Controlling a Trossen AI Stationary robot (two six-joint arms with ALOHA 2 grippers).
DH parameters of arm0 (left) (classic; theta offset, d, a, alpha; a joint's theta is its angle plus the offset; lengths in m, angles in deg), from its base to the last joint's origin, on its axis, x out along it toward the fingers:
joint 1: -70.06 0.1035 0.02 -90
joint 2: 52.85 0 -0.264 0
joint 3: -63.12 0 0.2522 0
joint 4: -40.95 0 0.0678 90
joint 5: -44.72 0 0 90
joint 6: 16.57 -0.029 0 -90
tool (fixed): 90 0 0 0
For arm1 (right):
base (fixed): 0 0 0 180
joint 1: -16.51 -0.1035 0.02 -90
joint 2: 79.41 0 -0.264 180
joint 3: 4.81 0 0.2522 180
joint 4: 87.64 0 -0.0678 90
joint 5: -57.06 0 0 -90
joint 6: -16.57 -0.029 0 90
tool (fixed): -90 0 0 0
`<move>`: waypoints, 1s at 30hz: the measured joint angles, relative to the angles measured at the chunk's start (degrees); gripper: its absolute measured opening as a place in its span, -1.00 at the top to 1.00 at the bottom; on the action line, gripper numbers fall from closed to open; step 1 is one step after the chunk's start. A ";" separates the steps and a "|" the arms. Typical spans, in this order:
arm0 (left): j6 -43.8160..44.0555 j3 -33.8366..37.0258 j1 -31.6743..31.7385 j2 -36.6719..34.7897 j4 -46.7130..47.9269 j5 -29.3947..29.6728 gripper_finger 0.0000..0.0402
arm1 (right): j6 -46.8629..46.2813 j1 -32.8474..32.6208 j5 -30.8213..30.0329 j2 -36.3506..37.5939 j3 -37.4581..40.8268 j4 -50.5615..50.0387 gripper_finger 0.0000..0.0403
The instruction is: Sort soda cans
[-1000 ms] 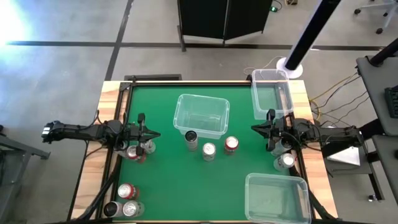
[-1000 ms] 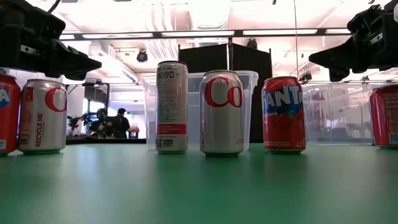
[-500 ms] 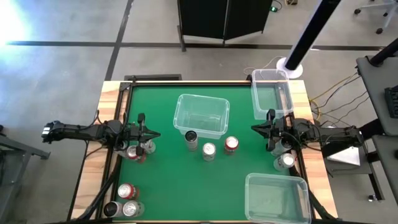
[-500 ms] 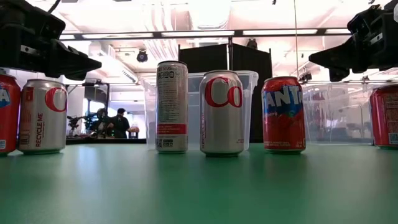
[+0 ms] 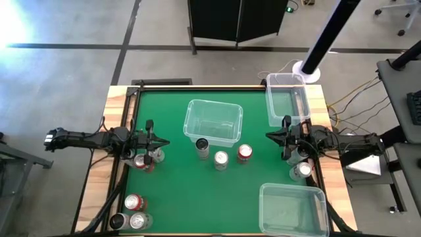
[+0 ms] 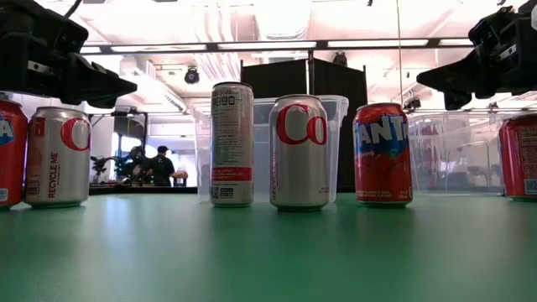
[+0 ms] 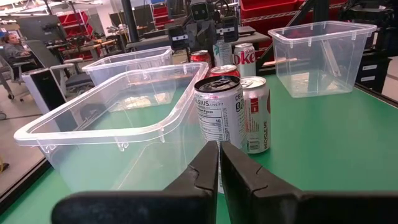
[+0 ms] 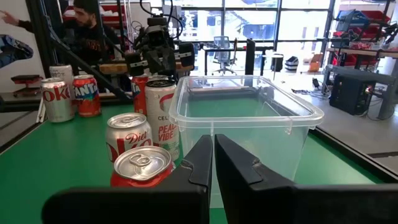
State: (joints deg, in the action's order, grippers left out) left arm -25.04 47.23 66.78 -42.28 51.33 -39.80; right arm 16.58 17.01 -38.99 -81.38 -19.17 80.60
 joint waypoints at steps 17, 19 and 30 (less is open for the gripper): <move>0.00 0.00 0.02 0.00 0.00 0.00 1.00 | 0.01 0.01 0.00 0.00 0.00 0.01 0.94; -0.01 0.00 0.02 0.01 0.01 0.01 1.00 | 0.02 -0.01 0.01 -0.01 0.00 -0.01 0.94; -1.76 0.01 0.00 0.00 0.00 0.04 1.00 | 0.00 0.00 0.02 0.00 0.00 0.00 0.94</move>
State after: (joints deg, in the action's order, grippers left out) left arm -26.80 47.25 66.77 -42.28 51.33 -39.76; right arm 16.58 17.01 -38.96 -81.38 -19.17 80.60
